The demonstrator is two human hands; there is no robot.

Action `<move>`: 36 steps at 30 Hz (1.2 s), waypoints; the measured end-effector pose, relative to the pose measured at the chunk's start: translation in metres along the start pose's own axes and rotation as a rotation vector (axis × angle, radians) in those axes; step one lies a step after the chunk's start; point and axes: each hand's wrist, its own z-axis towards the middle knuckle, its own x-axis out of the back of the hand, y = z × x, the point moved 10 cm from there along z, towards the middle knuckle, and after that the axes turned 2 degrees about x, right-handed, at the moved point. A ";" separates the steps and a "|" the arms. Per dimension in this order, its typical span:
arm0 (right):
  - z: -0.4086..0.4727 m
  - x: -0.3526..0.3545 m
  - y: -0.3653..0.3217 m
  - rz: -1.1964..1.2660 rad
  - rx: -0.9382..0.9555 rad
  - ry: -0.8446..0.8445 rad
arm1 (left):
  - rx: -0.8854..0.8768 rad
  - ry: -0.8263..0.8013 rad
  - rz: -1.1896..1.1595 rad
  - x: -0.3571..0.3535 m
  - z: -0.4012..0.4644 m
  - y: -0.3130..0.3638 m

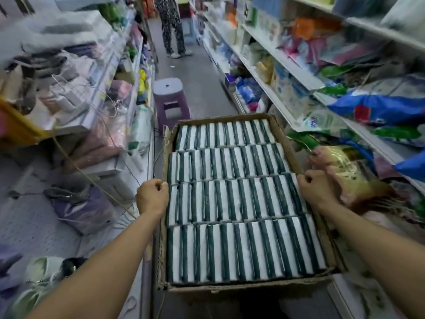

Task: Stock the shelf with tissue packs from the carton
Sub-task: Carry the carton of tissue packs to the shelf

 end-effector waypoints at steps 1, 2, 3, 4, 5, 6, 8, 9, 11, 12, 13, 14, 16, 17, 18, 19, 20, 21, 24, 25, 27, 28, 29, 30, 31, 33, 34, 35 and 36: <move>0.029 -0.011 -0.007 -0.009 0.011 -0.003 | 0.017 0.005 -0.009 -0.008 0.023 0.006; 0.057 -0.021 -0.015 -0.012 0.018 -0.012 | 0.040 0.007 -0.019 -0.017 0.044 0.012; 0.087 -0.032 -0.024 -0.030 0.025 -0.023 | 0.063 0.013 -0.023 -0.025 0.065 0.018; 0.116 -0.041 -0.032 -0.061 0.034 -0.037 | 0.081 0.024 -0.021 -0.033 0.086 0.024; 0.145 -0.050 -0.041 -0.086 0.049 -0.045 | 0.091 0.036 -0.014 -0.040 0.106 0.031; 0.173 -0.059 -0.050 -0.097 0.061 -0.050 | 0.099 0.045 -0.006 -0.046 0.126 0.038; 0.226 -0.072 -0.071 -0.109 0.080 -0.051 | 0.118 0.064 -0.008 -0.057 0.165 0.054; 0.251 -0.078 -0.083 -0.114 0.091 -0.049 | 0.135 0.069 -0.010 -0.061 0.186 0.061; 0.299 -0.092 -0.107 -0.129 0.111 -0.061 | 0.161 0.079 -0.005 -0.070 0.228 0.073; 0.321 -0.099 -0.119 -0.142 0.115 -0.073 | 0.170 0.084 0.000 -0.073 0.249 0.078; 0.344 -0.108 -0.132 -0.149 0.122 -0.082 | 0.179 0.091 0.003 -0.076 0.271 0.084; 0.367 -0.116 -0.144 -0.150 0.125 -0.091 | 0.187 0.099 -0.001 -0.079 0.294 0.090; 0.412 -0.139 -0.169 -0.134 0.146 -0.106 | 0.197 0.113 -0.004 -0.086 0.342 0.098; 0.435 -0.150 -0.181 -0.118 0.157 -0.111 | 0.207 0.115 -0.003 -0.091 0.367 0.101; 0.459 -0.163 -0.192 -0.102 0.162 -0.113 | 0.213 0.115 0.000 -0.095 0.393 0.105; 0.481 -0.175 -0.205 -0.093 0.167 -0.115 | 0.216 0.114 -0.001 -0.099 0.420 0.110; 0.502 -0.187 -0.217 -0.090 0.169 -0.121 | 0.217 0.108 -0.010 -0.103 0.445 0.116; 0.524 -0.199 -0.231 -0.092 0.173 -0.121 | 0.215 0.105 -0.019 -0.105 0.471 0.123; 0.588 -0.230 -0.272 -0.105 0.173 -0.122 | 0.218 0.121 -0.020 -0.110 0.546 0.135; 0.609 -0.237 -0.287 -0.103 0.179 -0.114 | 0.216 0.118 -0.021 -0.112 0.571 0.140; 0.651 -0.251 -0.316 -0.100 0.180 -0.110 | 0.225 0.102 -0.007 -0.117 0.621 0.149; 0.672 -0.260 -0.328 -0.097 0.180 -0.114 | 0.232 0.106 0.005 -0.119 0.647 0.153; 0.692 -0.269 -0.340 -0.094 0.177 -0.115 | 0.227 0.112 0.021 -0.121 0.672 0.159; 0.713 -0.278 -0.352 -0.096 0.178 -0.114 | 0.224 0.116 0.030 -0.125 0.696 0.164; 0.735 -0.287 -0.365 -0.105 0.183 -0.114 | 0.227 0.128 0.030 -0.128 0.720 0.168; 0.776 -0.309 -0.388 -0.107 0.191 -0.123 | 0.252 0.142 0.025 -0.137 0.767 0.171; 0.796 -0.321 -0.400 -0.097 0.198 -0.127 | 0.262 0.143 0.019 -0.143 0.791 0.170; 0.817 -0.333 -0.412 -0.090 0.205 -0.131 | 0.269 0.143 0.014 -0.149 0.815 0.171; 0.837 -0.345 -0.424 -0.082 0.212 -0.135 | 0.281 0.141 0.009 -0.155 0.838 0.171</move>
